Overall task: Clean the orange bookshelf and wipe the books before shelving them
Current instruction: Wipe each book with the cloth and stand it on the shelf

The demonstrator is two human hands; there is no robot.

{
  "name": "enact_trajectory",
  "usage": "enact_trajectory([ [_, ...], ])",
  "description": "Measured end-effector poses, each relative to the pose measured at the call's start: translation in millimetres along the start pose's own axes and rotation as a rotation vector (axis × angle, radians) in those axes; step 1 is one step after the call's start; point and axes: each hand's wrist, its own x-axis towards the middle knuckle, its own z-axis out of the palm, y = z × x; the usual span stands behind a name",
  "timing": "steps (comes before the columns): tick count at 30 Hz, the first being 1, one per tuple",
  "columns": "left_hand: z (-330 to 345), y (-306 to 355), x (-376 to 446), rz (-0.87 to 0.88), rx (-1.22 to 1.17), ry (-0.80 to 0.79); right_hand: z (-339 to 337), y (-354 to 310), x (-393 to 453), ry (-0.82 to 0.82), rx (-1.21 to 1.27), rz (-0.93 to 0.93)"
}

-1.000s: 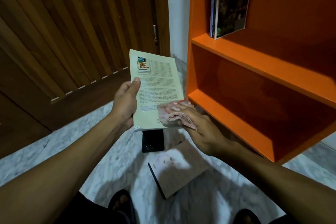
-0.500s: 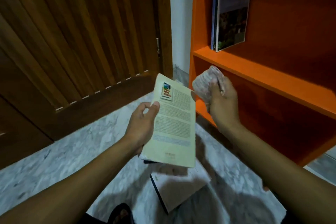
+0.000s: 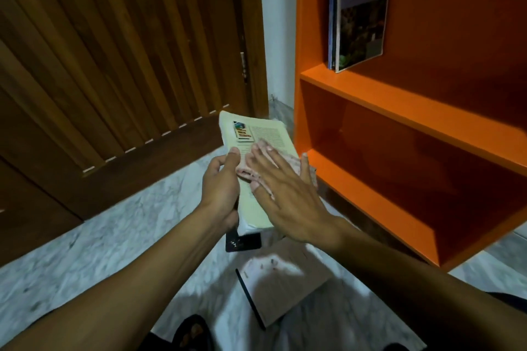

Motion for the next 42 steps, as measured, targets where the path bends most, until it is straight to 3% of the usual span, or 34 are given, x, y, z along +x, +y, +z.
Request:
enact_trajectory([
  [5,-19.9,8.6,15.4,0.006,-0.087,0.097,13.8,-5.0,-18.4,-0.070,-0.028,-0.285],
  [7,-28.0,12.1,19.2,0.025,-0.104,0.126,14.5,-4.4,-24.7,-0.080,0.090,-0.380],
  [10,-33.9,20.7,17.8,0.055,-0.114,0.108,11.3,-3.4,-31.4,-0.048,0.303,-0.364],
  [16,-37.8,42.3,11.6,0.233,0.024,0.123,-23.9,9.3,-30.2,-0.023,0.589,-0.081],
  [19,-40.5,54.3,8.4,0.267,-0.044,0.091,-20.0,39.5,-22.9,0.112,0.836,0.334],
  [21,-42.1,58.3,7.1,0.245,-0.129,0.037,-15.1,56.6,-22.2,0.051,1.184,0.631],
  [23,-41.8,56.0,5.7,0.198,-0.148,-0.022,-9.9,66.8,-22.1,-0.023,1.438,0.699],
  [25,-39.0,50.0,4.8,0.169,-0.105,-0.048,-21.6,49.0,-19.7,-0.109,1.576,0.650],
  [28,-33.1,41.1,4.8,0.151,0.004,-0.062,-31.6,18.7,-18.7,-0.178,1.524,0.492],
  [33,-30.3,28.0,10.7,0.091,0.338,-0.021,-16.7,13.5,-26.9,0.026,1.497,0.508],
  [37,-14.8,24.4,4.2,0.360,0.820,0.071,-19.1,14.2,-20.5,0.071,1.487,0.527],
  [39,-2.8,25.5,-2.1,0.340,0.761,-0.058,-18.5,11.5,-17.8,0.114,1.365,0.530],
  [42,11.9,20.3,-7.2,0.143,0.507,-0.199,-14.5,2.0,-21.4,0.165,1.023,0.467],
])
